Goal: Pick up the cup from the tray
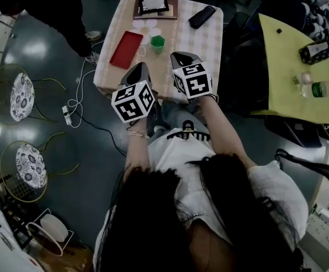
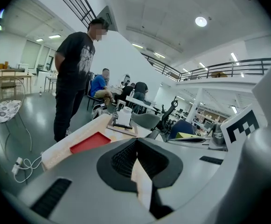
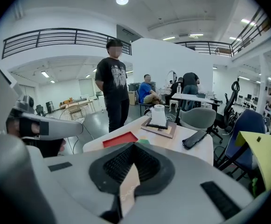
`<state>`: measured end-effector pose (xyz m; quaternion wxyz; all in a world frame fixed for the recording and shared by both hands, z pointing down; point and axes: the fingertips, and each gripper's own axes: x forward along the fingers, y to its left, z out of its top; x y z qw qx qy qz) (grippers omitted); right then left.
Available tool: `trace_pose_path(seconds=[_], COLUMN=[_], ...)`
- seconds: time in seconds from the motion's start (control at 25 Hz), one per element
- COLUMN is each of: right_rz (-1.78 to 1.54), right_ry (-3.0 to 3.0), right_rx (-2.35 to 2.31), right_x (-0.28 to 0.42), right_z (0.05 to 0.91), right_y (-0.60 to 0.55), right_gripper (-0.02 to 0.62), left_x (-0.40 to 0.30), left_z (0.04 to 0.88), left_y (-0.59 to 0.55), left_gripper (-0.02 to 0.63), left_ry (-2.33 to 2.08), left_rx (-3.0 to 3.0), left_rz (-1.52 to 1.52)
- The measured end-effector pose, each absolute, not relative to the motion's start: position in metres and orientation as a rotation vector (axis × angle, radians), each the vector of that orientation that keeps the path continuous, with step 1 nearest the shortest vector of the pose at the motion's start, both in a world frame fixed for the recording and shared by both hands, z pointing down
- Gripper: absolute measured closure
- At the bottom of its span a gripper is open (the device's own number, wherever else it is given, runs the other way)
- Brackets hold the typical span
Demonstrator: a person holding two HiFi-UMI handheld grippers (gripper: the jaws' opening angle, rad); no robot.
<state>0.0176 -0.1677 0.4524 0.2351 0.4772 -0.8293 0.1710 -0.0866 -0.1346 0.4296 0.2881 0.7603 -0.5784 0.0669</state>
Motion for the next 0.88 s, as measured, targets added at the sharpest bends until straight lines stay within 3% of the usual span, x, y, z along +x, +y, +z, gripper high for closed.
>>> trace_pose_path(seconds=[0.88], right_rz=[0.455], right_ry=[-2.279], right_rx=[1.305], right_x=[0.0154], right_z=[0.4465], right_y=[-0.1661], right_gripper=[0.584], left_x=[-0.0833], left_z=[0.4237], left_y=[-0.1335], left_gripper=[0.597], left_ry=[-1.546], left_rx=[2.059], left_rz=[0.182])
